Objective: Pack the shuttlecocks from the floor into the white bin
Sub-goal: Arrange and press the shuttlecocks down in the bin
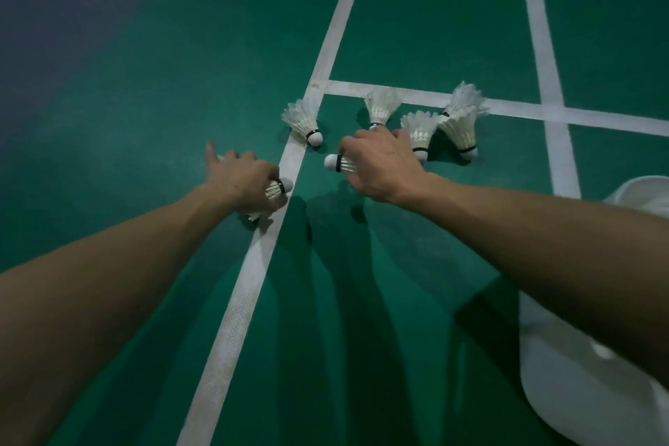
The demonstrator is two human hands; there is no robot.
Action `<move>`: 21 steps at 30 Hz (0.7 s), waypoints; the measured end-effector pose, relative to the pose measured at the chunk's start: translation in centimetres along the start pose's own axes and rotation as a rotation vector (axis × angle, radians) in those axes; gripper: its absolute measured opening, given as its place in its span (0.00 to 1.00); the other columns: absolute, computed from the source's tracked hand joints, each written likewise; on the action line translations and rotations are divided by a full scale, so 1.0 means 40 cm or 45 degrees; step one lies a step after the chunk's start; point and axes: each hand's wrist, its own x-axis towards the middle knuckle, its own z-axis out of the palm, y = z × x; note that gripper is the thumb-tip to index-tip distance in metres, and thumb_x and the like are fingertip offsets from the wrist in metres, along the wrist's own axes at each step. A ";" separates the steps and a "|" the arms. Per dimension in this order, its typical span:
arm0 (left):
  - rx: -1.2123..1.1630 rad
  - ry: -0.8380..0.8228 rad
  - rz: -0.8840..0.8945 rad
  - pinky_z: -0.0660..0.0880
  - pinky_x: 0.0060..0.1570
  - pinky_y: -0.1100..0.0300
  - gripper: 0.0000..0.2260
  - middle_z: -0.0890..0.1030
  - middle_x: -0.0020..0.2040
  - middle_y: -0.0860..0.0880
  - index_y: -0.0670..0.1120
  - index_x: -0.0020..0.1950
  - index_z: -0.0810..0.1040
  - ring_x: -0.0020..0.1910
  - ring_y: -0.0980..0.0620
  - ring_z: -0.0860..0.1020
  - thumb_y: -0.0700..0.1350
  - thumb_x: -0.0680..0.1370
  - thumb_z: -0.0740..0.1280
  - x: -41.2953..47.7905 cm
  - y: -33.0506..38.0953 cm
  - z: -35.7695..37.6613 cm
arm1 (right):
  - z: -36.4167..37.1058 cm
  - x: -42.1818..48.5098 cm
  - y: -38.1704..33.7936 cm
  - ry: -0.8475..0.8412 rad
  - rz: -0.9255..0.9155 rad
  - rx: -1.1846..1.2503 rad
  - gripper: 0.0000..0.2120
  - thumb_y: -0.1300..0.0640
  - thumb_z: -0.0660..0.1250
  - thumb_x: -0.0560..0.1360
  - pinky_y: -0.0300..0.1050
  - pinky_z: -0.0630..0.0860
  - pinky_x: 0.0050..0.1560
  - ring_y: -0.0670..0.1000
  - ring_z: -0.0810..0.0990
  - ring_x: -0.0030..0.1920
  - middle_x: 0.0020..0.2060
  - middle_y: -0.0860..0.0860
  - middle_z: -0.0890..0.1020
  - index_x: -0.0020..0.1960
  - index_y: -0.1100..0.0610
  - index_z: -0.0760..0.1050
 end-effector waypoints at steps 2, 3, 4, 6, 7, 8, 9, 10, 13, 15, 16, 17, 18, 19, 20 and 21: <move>-0.241 -0.034 0.072 0.65 0.62 0.39 0.20 0.78 0.54 0.50 0.57 0.56 0.76 0.53 0.46 0.75 0.64 0.68 0.70 -0.026 0.040 -0.046 | -0.076 -0.052 0.028 0.051 -0.063 0.020 0.11 0.53 0.65 0.74 0.54 0.68 0.55 0.55 0.73 0.54 0.49 0.50 0.77 0.56 0.52 0.73; -0.318 -0.011 0.132 0.69 0.58 0.43 0.20 0.78 0.52 0.49 0.56 0.55 0.76 0.50 0.46 0.75 0.62 0.67 0.72 -0.042 0.069 -0.078 | -0.121 -0.084 0.047 0.078 -0.085 0.020 0.12 0.52 0.65 0.74 0.52 0.69 0.54 0.56 0.74 0.54 0.50 0.50 0.77 0.57 0.52 0.73; -0.349 0.033 0.199 0.72 0.55 0.47 0.20 0.78 0.51 0.49 0.56 0.55 0.76 0.48 0.47 0.75 0.61 0.67 0.72 -0.062 0.106 -0.118 | -0.167 -0.119 0.071 0.097 -0.093 0.028 0.13 0.51 0.66 0.74 0.51 0.69 0.53 0.56 0.74 0.53 0.50 0.51 0.78 0.57 0.52 0.74; -0.397 0.132 0.359 0.73 0.48 0.53 0.19 0.77 0.47 0.47 0.53 0.55 0.77 0.44 0.46 0.74 0.58 0.68 0.74 -0.113 0.191 -0.210 | -0.259 -0.201 0.125 0.118 -0.066 0.074 0.14 0.51 0.67 0.73 0.50 0.72 0.53 0.56 0.76 0.52 0.51 0.52 0.78 0.57 0.53 0.75; -0.430 0.166 0.435 0.72 0.45 0.56 0.19 0.76 0.46 0.47 0.51 0.56 0.78 0.43 0.47 0.74 0.57 0.69 0.74 -0.144 0.236 -0.260 | -0.303 -0.247 0.156 0.121 -0.036 0.095 0.15 0.51 0.68 0.72 0.52 0.74 0.53 0.57 0.77 0.52 0.52 0.52 0.78 0.57 0.53 0.76; -0.455 0.198 0.500 0.71 0.43 0.58 0.19 0.76 0.46 0.47 0.49 0.57 0.78 0.42 0.47 0.74 0.56 0.70 0.74 -0.179 0.282 -0.308 | -0.341 -0.295 0.189 0.120 0.006 0.107 0.15 0.51 0.69 0.71 0.53 0.74 0.53 0.57 0.77 0.53 0.52 0.53 0.78 0.57 0.52 0.76; -0.471 0.222 0.548 0.71 0.41 0.59 0.19 0.77 0.47 0.47 0.49 0.57 0.77 0.42 0.47 0.74 0.55 0.70 0.74 -0.213 0.326 -0.354 | -0.376 -0.346 0.223 0.124 0.051 0.109 0.16 0.52 0.69 0.71 0.53 0.74 0.54 0.57 0.76 0.53 0.52 0.54 0.78 0.57 0.53 0.76; -0.487 0.233 0.593 0.70 0.39 0.60 0.19 0.77 0.47 0.47 0.49 0.57 0.77 0.41 0.48 0.75 0.55 0.70 0.73 -0.247 0.369 -0.398 | -0.406 -0.400 0.257 0.134 0.097 0.109 0.16 0.53 0.70 0.71 0.52 0.74 0.54 0.57 0.76 0.52 0.52 0.54 0.78 0.57 0.53 0.76; -0.480 0.226 0.705 0.70 0.34 0.62 0.19 0.76 0.47 0.49 0.50 0.59 0.74 0.38 0.51 0.76 0.55 0.72 0.72 -0.342 0.489 -0.505 | -0.472 -0.555 0.341 0.147 0.245 0.103 0.15 0.54 0.71 0.71 0.49 0.73 0.53 0.57 0.76 0.52 0.52 0.54 0.77 0.58 0.53 0.77; -0.443 0.239 0.768 0.75 0.38 0.58 0.21 0.77 0.48 0.49 0.50 0.60 0.73 0.39 0.50 0.78 0.56 0.71 0.72 -0.402 0.564 -0.559 | -0.489 -0.647 0.384 0.102 0.325 0.076 0.16 0.52 0.71 0.72 0.49 0.73 0.52 0.57 0.76 0.53 0.54 0.54 0.76 0.59 0.51 0.76; -0.416 0.243 0.804 0.75 0.39 0.58 0.20 0.77 0.48 0.49 0.51 0.60 0.73 0.38 0.52 0.77 0.56 0.71 0.72 -0.432 0.600 -0.578 | -0.491 -0.689 0.402 0.076 0.350 0.066 0.16 0.51 0.71 0.73 0.49 0.73 0.52 0.57 0.75 0.54 0.54 0.54 0.76 0.60 0.50 0.76; -0.380 0.224 0.841 0.74 0.38 0.59 0.20 0.76 0.47 0.50 0.51 0.59 0.73 0.37 0.55 0.75 0.56 0.72 0.72 -0.458 0.633 -0.590 | -0.488 -0.726 0.417 0.059 0.367 0.065 0.15 0.51 0.70 0.74 0.48 0.73 0.52 0.56 0.75 0.54 0.54 0.54 0.76 0.60 0.49 0.76; -0.334 0.178 0.873 0.71 0.37 0.61 0.19 0.75 0.47 0.50 0.51 0.60 0.73 0.37 0.57 0.74 0.55 0.72 0.71 -0.481 0.663 -0.595 | -0.481 -0.757 0.429 0.050 0.379 0.077 0.15 0.50 0.69 0.74 0.48 0.72 0.52 0.56 0.75 0.55 0.55 0.53 0.76 0.60 0.48 0.75; -0.277 0.110 0.893 0.69 0.38 0.62 0.19 0.75 0.48 0.51 0.50 0.60 0.74 0.39 0.57 0.73 0.55 0.73 0.71 -0.500 0.689 -0.592 | -0.473 -0.781 0.437 0.046 0.388 0.092 0.15 0.50 0.69 0.75 0.47 0.72 0.52 0.55 0.75 0.56 0.56 0.52 0.75 0.61 0.48 0.75; -0.216 0.035 0.905 0.68 0.39 0.62 0.18 0.76 0.50 0.50 0.50 0.60 0.74 0.42 0.56 0.74 0.55 0.73 0.70 -0.512 0.712 -0.582 | -0.463 -0.797 0.442 0.042 0.397 0.103 0.15 0.49 0.68 0.75 0.47 0.72 0.52 0.54 0.75 0.56 0.57 0.52 0.75 0.62 0.47 0.74; -0.164 -0.032 0.913 0.69 0.41 0.61 0.18 0.76 0.52 0.49 0.49 0.60 0.74 0.44 0.54 0.75 0.55 0.74 0.70 -0.522 0.732 -0.566 | -0.450 -0.806 0.446 0.038 0.409 0.113 0.16 0.49 0.68 0.75 0.48 0.72 0.53 0.54 0.75 0.56 0.58 0.51 0.74 0.62 0.47 0.74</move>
